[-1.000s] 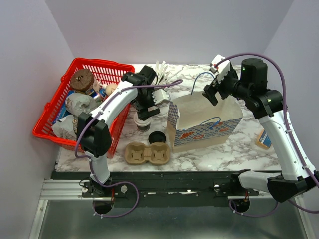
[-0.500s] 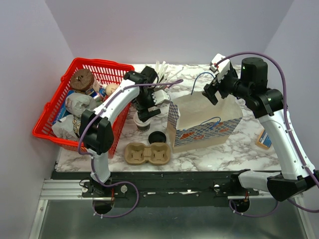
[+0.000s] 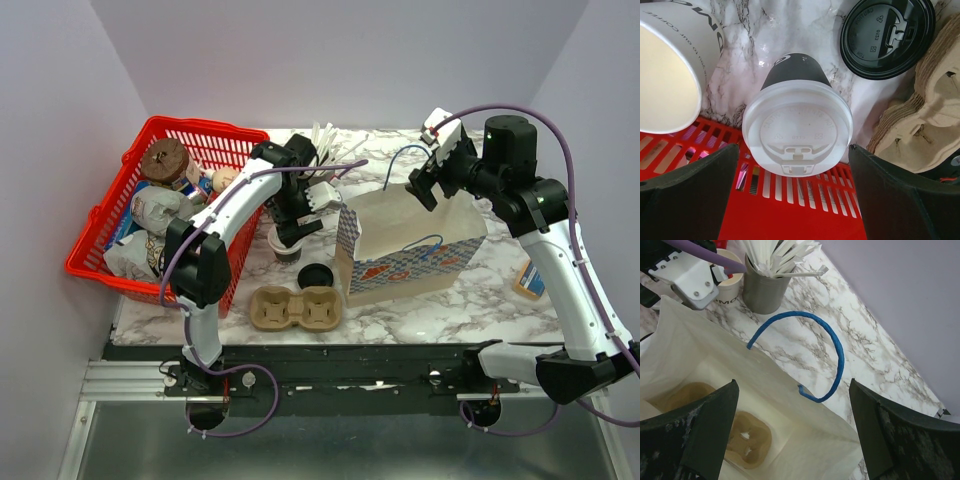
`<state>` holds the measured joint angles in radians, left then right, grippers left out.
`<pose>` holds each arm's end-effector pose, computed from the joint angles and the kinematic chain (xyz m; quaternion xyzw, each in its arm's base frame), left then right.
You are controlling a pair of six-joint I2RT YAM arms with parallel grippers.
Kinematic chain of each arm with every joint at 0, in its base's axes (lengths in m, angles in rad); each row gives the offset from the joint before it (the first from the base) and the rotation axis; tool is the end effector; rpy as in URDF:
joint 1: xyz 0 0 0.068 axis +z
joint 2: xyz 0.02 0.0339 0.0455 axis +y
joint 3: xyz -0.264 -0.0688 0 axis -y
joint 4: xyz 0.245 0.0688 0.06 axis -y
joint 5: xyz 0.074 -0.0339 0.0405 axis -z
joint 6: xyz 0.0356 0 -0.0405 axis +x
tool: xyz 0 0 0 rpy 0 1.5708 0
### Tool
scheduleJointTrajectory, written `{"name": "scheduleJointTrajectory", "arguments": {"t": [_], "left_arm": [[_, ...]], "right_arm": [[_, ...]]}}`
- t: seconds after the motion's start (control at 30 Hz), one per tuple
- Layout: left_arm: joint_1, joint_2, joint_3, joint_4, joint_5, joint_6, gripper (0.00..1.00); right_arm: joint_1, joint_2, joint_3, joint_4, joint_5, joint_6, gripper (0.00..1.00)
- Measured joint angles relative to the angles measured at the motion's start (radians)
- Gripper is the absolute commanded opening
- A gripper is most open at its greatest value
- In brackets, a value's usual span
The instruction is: Pack the takeout coffee
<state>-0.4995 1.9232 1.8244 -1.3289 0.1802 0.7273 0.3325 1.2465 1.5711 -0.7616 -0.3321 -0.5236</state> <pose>0.3273 -0.1859 0.2889 0.5771 0.8086 -0.0811 0.0809 0.2292 0.0914 0.4532 -0.4261 0.7201 0.0883 0.5405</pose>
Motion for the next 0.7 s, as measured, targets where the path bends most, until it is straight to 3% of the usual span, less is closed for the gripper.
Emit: {"name": "scheduleJointTrajectory", "arguments": {"t": [0.7], "left_arm": [[0.000, 0.013, 0.000, -0.002, 0.014, -0.004, 0.99]], "right_arm": [[0.000, 0.002, -0.002, 0.000, -0.007, 0.000, 1.00]]}}
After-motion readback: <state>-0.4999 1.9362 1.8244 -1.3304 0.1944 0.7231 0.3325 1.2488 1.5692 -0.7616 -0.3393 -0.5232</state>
